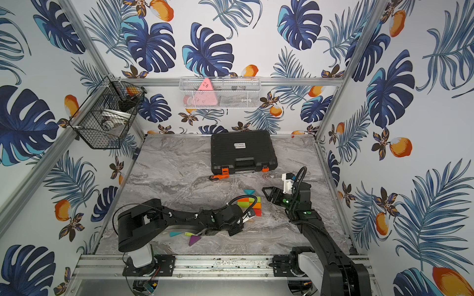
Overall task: Assemble a piece of candy with building blocks
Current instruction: Assemble the building block at the center of the board.
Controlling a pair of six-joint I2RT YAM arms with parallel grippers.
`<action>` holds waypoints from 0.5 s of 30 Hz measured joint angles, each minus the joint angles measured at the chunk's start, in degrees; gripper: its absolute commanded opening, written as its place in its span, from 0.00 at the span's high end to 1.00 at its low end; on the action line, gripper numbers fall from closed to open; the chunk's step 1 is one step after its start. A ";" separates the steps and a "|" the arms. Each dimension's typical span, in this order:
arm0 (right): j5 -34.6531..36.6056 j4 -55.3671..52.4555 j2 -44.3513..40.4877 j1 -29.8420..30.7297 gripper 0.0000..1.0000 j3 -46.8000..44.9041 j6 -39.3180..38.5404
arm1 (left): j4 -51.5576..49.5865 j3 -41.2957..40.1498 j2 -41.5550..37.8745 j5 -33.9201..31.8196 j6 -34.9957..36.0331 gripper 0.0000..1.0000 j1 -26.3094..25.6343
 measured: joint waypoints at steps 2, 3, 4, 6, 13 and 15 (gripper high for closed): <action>0.00 -0.02 0.04 0.00 0.28 0.00 0.02 | 0.00 0.00 0.02 0.00 0.00 0.79 0.00; -0.02 -0.02 0.07 0.00 0.28 0.00 0.02 | 0.00 0.00 0.02 -0.02 0.00 0.78 0.00; -0.02 0.00 0.07 0.00 0.28 0.00 0.02 | 0.00 0.00 0.02 -0.11 0.00 0.76 0.00; -0.04 0.00 0.04 0.02 0.28 0.00 0.02 | -0.24 0.00 -0.24 -0.26 -0.02 0.67 0.00; -0.17 -0.02 -0.20 0.17 0.28 0.02 0.00 | -3.78 -3.65 -8.87 -0.70 -1.90 0.47 -0.15; -0.35 -0.02 -0.39 0.24 0.27 0.07 0.02 | -5.68 -3.98 -12.63 -1.14 -2.27 0.47 -0.63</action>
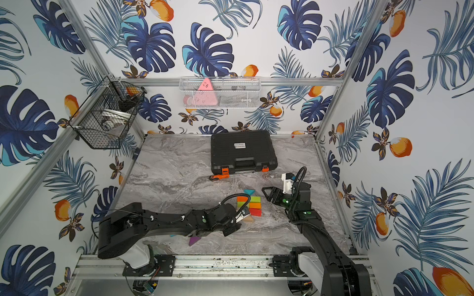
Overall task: Assemble a piece of candy with building blocks
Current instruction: Assemble the building block at the center of the board, then move the building block to the center of the board.
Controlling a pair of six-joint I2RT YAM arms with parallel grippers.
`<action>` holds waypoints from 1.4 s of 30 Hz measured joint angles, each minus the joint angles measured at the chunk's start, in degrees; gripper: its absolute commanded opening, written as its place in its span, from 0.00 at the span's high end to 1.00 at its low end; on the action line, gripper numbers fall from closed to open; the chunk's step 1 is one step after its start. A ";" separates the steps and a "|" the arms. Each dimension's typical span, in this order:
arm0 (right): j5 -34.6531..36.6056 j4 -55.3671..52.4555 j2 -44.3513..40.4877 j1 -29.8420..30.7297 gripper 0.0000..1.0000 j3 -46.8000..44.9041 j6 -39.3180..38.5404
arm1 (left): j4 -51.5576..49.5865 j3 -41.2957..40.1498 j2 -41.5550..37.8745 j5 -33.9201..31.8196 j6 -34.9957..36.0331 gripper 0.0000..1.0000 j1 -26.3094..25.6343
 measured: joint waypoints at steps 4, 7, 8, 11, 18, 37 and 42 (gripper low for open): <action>-0.83 -0.04 -1.25 1.20 0.30 0.74 -0.02 | -3.98 -2.64 -12.31 -1.03 -1.57 0.47 -0.46; -0.85 -0.35 -1.18 6.56 0.30 2.51 -0.81 | -8.85 -3.87 -22.91 -4.31 -4.37 0.39 1.95; -0.66 -0.72 -0.50 9.20 0.30 3.61 -1.29 | -10.38 -3.85 -25.59 -5.95 -5.53 0.37 2.82; 1.01 -2.80 3.45 19.30 0.30 8.52 -3.93 | -17.51 -2.78 -34.01 -13.44 -10.08 0.32 5.16; 7.21 -4.85 16.74 39.93 0.31 16.87 -5.77 | -32.35 2.40 -47.36 -26.91 -21.73 0.34 15.32; 17.29 -17.59 62.05 61.40 0.36 56.92 -23.63 | -43.23 2.01 -57.66 -29.33 -27.52 0.32 17.31; 19.76 -21.35 65.64 62.79 0.40 60.11 -25.90 | -43.50 2.03 -56.46 -29.18 -27.28 0.31 17.31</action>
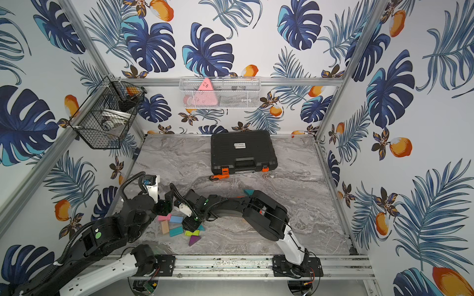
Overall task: Assemble a piece of candy with building blocks
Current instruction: Move the building block to the center of the board.
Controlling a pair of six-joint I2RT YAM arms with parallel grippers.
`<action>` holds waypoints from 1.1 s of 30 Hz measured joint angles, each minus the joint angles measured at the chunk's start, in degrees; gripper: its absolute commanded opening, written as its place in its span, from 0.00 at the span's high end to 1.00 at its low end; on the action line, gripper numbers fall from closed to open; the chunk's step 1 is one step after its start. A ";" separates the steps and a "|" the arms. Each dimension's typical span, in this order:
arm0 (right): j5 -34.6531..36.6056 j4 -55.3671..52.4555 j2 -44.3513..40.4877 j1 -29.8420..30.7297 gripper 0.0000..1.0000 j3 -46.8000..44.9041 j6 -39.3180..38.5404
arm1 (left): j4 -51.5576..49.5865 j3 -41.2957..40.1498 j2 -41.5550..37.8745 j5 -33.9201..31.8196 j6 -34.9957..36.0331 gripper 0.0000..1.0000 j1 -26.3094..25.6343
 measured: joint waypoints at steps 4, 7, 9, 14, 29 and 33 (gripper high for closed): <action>0.87 -0.42 0.63 0.22 0.48 0.61 -0.90 | -0.31 0.00 -0.31 0.00 0.98 0.30 0.00; 1.18 -0.39 1.20 0.31 0.56 1.14 -1.36 | -0.39 0.00 -0.72 0.00 1.05 0.30 0.00; 1.95 -0.37 1.51 0.35 0.60 1.31 -2.05 | -0.42 0.00 -0.81 -0.02 1.07 0.30 0.00; 3.45 -0.37 1.73 0.35 0.63 1.49 -3.67 | -0.44 -0.02 -0.79 -0.02 1.09 0.30 0.00; 1.84 0.81 1.90 -3.98 0.79 1.73 -6.19 | -0.81 -0.02 -1.25 0.04 1.11 0.29 -0.02; -0.94 0.83 2.12 -7.93 0.81 1.95 -6.23 | -0.81 -0.02 -1.42 0.09 1.11 0.28 -0.02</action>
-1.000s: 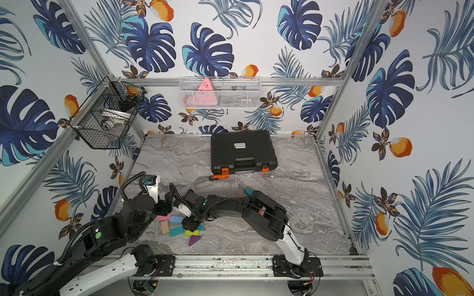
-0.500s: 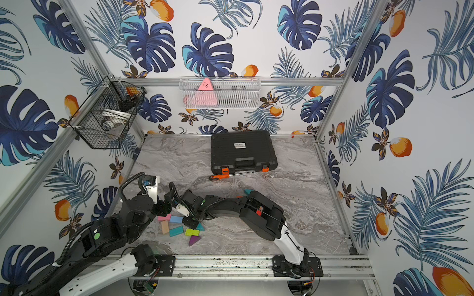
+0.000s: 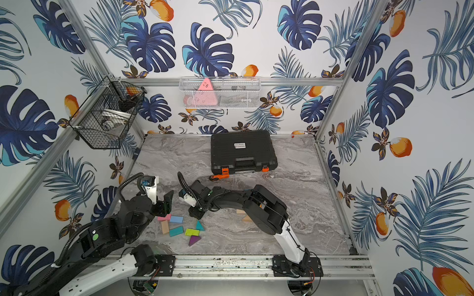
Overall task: Assemble a piece of candy with building blocks
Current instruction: Move the building block to the center of the board.
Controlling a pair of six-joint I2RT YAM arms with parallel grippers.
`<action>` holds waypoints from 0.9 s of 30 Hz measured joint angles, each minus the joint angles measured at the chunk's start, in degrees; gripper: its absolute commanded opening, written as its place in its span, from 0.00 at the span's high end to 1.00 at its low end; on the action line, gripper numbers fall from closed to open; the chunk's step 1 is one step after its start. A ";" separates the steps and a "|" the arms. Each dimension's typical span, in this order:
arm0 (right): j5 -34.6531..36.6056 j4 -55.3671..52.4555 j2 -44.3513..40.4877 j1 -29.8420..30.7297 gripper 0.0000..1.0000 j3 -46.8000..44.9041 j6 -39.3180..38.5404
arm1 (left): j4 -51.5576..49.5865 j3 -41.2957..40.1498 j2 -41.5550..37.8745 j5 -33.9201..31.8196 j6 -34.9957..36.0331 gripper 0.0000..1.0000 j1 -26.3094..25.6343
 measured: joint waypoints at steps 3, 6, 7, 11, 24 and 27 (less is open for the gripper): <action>-2.60 0.00 0.26 -2.56 0.81 0.24 -1.38 | 0.02 0.00 0.02 0.15 0.00 0.28 0.02; -3.43 -1.09 1.29 -3.58 0.81 1.97 -4.66 | 0.00 0.00 0.31 0.17 0.00 0.28 0.00; -3.48 -1.60 1.66 -3.91 0.81 2.62 -6.01 | 0.00 0.00 0.42 0.22 0.00 0.28 0.02; -4.07 -4.24 3.65 -5.77 0.81 6.27 -11.54 | 0.00 0.00 0.87 0.50 0.02 0.28 0.00; -4.48 -11.04 8.72 -8.76 0.79 15.80 -24.02 | 0.00 0.00 2.12 1.07 0.02 0.27 0.00; -4.52 -10.99 8.61 -8.87 0.74 15.63 -25.22 | 0.00 0.02 2.29 1.16 0.02 0.27 0.00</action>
